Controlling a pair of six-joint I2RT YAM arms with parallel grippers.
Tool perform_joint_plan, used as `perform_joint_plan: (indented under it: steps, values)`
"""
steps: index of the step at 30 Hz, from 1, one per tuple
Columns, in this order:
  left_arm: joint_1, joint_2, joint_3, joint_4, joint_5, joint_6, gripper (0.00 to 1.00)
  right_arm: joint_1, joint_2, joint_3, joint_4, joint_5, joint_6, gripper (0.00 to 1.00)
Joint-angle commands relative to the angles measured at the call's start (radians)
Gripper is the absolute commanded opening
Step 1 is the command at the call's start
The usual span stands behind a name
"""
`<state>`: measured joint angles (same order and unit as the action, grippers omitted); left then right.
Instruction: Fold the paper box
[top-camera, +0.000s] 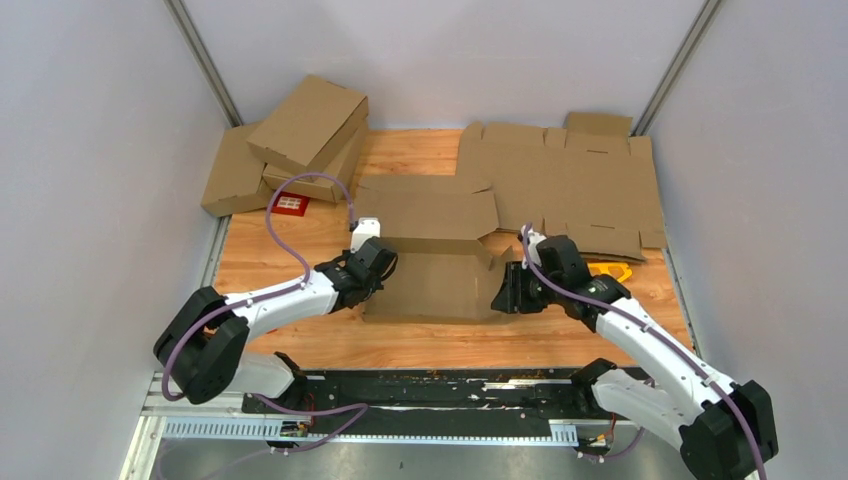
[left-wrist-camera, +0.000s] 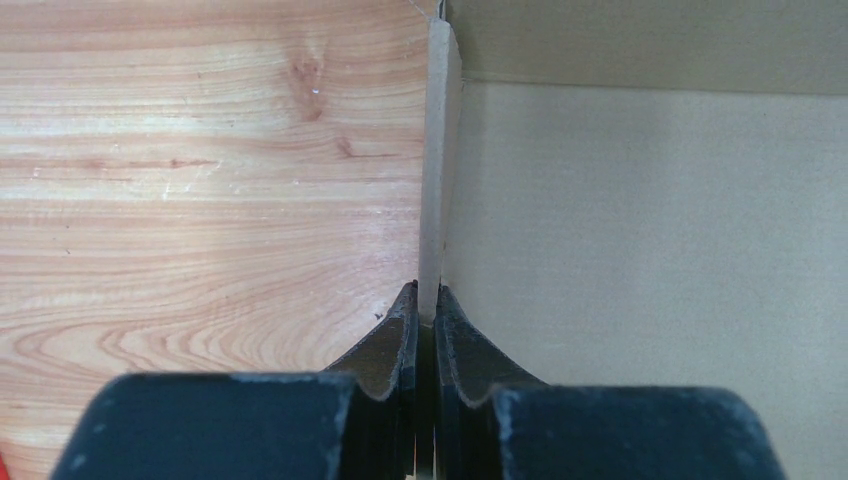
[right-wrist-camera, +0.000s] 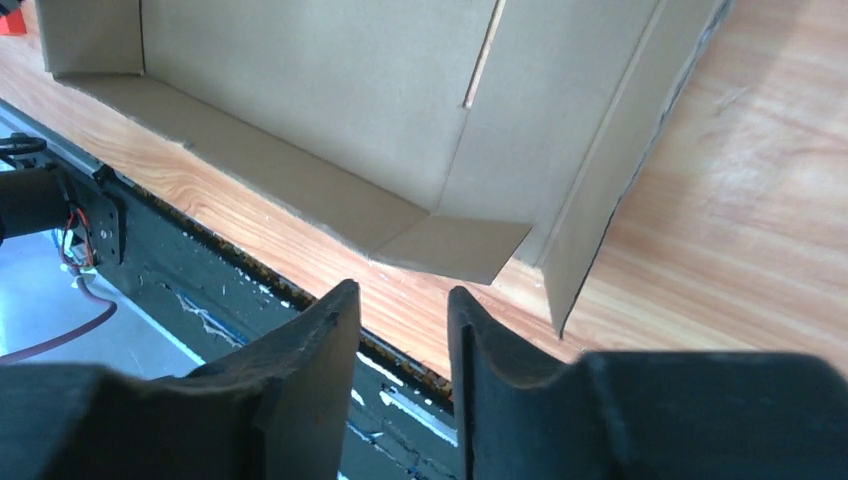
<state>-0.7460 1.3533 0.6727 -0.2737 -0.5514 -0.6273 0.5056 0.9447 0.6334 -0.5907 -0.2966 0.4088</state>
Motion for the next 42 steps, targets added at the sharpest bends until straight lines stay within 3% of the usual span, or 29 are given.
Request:
perform_joint_plan:
  steps: [1,4,11,20,33,42]
  values:
    - [0.009,-0.036,-0.004,0.001,-0.055,-0.022,0.0,0.027,-0.035,-0.033,-0.018,-0.038,0.057,0.43]
    - [0.008,-0.043,-0.002,0.002,-0.052,-0.012,0.0,0.042,-0.043,-0.073,0.015,-0.039,0.082,0.56]
    - [0.009,-0.046,-0.012,0.032,-0.009,0.013,0.0,0.05,0.043,-0.095,0.184,-0.039,0.142,0.6]
    - [0.01,-0.03,-0.012,0.059,0.05,0.036,0.0,0.136,0.277,0.049,0.296,-0.005,0.14,0.61]
    - [0.009,-0.022,-0.005,0.051,0.048,0.033,0.0,0.174,0.19,0.126,0.06,0.373,0.03,0.65]
    - [0.01,-0.024,-0.007,0.05,0.044,0.035,0.0,0.139,0.182,0.158,-0.053,0.584,0.061,0.65]
